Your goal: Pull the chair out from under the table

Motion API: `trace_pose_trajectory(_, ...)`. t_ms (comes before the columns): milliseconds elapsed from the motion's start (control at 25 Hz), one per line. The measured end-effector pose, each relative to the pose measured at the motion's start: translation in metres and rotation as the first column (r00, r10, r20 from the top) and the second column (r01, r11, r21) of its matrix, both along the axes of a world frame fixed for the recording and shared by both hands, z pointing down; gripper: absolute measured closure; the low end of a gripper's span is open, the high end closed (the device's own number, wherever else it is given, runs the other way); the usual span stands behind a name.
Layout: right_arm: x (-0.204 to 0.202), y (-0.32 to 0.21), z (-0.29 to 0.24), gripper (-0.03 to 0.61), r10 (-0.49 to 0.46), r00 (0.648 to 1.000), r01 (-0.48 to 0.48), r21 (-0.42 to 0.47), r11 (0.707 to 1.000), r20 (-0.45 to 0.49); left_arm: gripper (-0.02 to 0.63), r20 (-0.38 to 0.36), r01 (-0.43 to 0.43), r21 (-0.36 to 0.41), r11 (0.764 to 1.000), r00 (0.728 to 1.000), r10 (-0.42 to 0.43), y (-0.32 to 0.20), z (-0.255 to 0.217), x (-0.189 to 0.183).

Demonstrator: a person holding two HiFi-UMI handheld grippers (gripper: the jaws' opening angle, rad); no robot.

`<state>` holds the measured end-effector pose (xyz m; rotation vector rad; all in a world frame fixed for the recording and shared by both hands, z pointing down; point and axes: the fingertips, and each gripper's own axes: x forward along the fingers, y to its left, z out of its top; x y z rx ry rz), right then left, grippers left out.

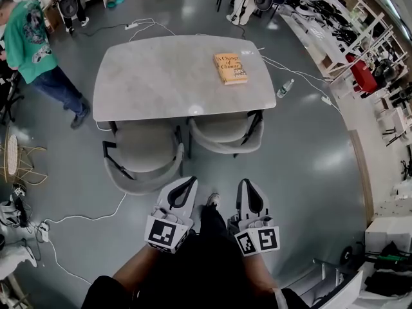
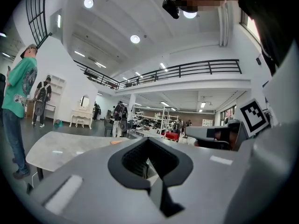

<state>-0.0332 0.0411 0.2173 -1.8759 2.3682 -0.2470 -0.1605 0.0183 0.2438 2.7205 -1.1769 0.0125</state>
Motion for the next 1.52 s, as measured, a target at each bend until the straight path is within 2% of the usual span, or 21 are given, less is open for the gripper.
trace_pose_trajectory(240,0.019,-0.017,0.005,0.563,-0.019,1.0,0.019,-0.001,1.0,0.01,0.607,0.015,0.031,-0.027,0.999,0.999,-0.03,-0.019,0.007,0.017)
trace_pose_trajectory(520,0.052,-0.049,0.008,0.563,-0.04,0.999,0.04,-0.005,0.999,0.021,0.607,0.028,0.039,-0.017,0.999,0.999,-0.038,-0.046,0.005,0.05)
trace_pose_trajectory(720,0.079,-0.07,0.013,0.563,-0.061,0.998,0.061,-0.019,0.998,0.026,0.606,0.056,0.079,-0.043,0.996,0.996,-0.076,-0.066,0.014,0.071)
trace_pose_trajectory(1120,0.141,-0.103,0.032,0.563,-0.088,0.995,0.09,-0.058,0.994,0.038,0.606,0.088,0.081,-0.062,0.995,0.993,-0.075,-0.101,0.025,0.134)
trace_pose_trajectory(1400,0.172,-0.116,0.05,0.563,-0.145,0.989,0.148,-0.087,0.985,0.044,0.606,0.163,0.105,-0.051,0.993,0.982,-0.095,-0.114,0.032,0.167)
trace_pose_trajectory(1520,0.178,-0.124,0.056,0.563,-0.151,0.987,0.156,-0.098,0.983,0.056,0.606,0.184,0.085,-0.048,0.995,0.98,-0.075,-0.116,0.042,0.173)
